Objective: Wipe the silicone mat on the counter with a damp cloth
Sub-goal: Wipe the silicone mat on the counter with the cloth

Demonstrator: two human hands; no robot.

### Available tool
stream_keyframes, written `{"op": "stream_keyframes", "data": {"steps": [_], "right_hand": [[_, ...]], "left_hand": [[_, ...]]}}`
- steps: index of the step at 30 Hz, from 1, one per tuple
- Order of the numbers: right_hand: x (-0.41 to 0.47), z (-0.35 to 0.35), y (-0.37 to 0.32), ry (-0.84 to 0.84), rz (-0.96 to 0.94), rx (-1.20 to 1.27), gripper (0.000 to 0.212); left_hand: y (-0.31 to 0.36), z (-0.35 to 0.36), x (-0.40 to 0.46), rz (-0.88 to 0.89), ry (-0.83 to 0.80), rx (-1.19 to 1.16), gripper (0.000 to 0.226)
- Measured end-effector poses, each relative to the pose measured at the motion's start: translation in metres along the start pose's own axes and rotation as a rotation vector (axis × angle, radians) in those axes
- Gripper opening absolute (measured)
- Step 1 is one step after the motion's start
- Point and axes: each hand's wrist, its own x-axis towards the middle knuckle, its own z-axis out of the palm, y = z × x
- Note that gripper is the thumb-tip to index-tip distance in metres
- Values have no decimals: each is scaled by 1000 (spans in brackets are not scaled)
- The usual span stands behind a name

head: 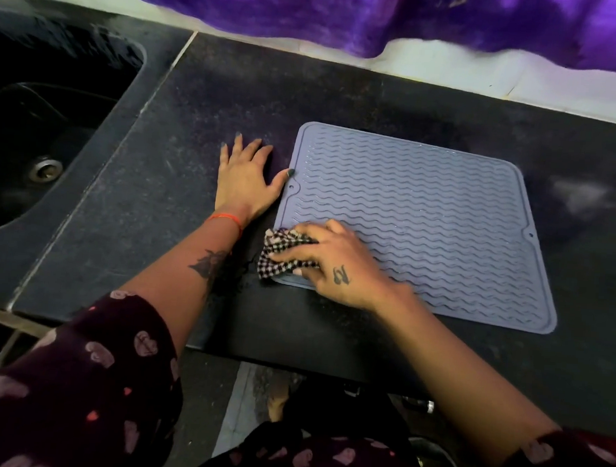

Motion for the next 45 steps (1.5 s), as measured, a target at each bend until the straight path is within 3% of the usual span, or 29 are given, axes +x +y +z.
{"op": "stream_keyframes", "data": {"steps": [5,8,10,14,19,24,28,32,34,37,40,45], "right_hand": [[-8,-10,16,-79,2,201,39],[-1,-18,22,87,131,380,35],[8,-16,17,149,165,296,34],[12,-5,1,27,97,97,33],[-4,-6,0,-52,-34,96,34],[-10,-20,15,-185,-29,161,32],[-21,-38,40,-257,152,544,28],[-11,-40,45,145,287,1054,16],[-1,-34,36,199,311,1205,21],[8,-20,18,97,304,843,47],[15,0,2,57,163,410,52],[2,-1,5,-32,57,360,43]], "left_hand": [[1,0,0,0,-11,7,63],[1,0,1,-6,-24,6,63],[0,-1,1,-7,-21,10,63],[2,0,0,-6,-19,8,63],[1,-2,0,-5,-17,10,63],[2,-3,-2,-3,-15,5,63],[2,-3,-1,-4,-15,2,63],[3,-3,-1,-5,-25,10,63],[2,-4,-1,0,-26,12,63],[2,-4,-1,4,-34,4,63],[1,-3,-1,1,-23,5,63],[1,-3,-1,3,-25,18,63]]}}
